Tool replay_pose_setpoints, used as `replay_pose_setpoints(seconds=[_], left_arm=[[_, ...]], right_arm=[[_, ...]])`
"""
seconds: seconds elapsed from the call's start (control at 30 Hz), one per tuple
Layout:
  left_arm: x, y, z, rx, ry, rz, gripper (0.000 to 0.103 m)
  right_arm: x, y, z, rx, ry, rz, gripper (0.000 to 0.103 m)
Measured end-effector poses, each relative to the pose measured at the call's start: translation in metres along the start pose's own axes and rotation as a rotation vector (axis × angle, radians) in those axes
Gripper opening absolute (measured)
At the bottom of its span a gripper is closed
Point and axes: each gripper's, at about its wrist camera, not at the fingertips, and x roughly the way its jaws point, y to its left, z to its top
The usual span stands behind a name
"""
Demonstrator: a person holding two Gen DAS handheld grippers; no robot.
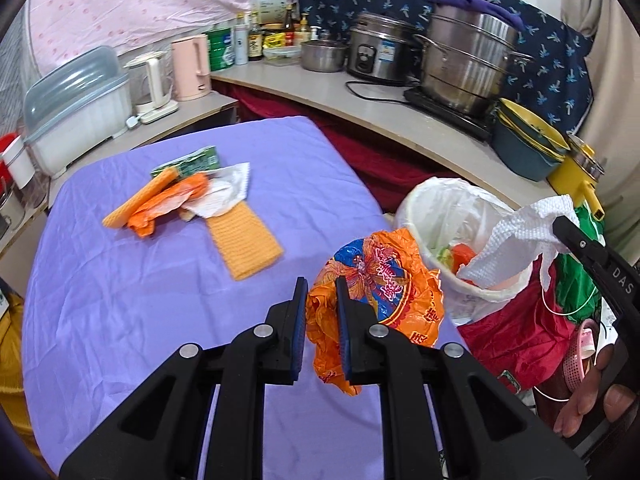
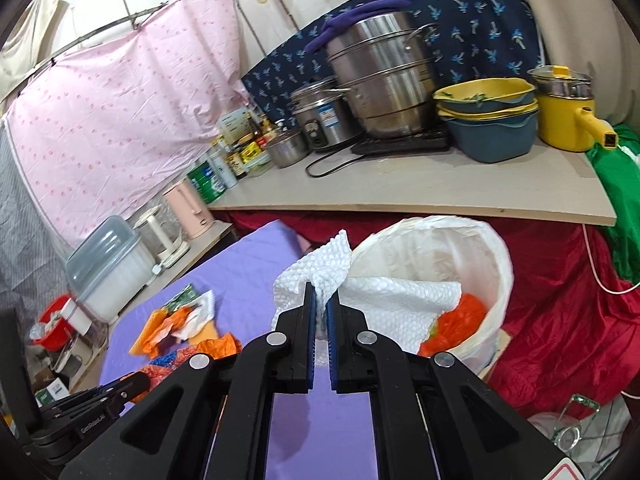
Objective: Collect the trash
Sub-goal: 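Carry the tissue and orange wrapper over the bin with both tools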
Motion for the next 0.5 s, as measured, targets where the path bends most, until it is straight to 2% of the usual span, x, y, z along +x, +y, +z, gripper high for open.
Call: replay_pose_setpoints(seconds=[0.27, 0.5], left_arm=[[0.018, -0.053, 0.018, 0.076, -0.004, -0.049, 0.013], [0.051, -0.097, 0.041, 0.125, 0.014, -0.097, 0.014]], right_arm=[[0.008, -0.044, 0.022, 0.049, -0.035, -0.061, 0.005], [0.014, -0.070, 0.035, 0.076, -0.049, -0.098, 0.005]])
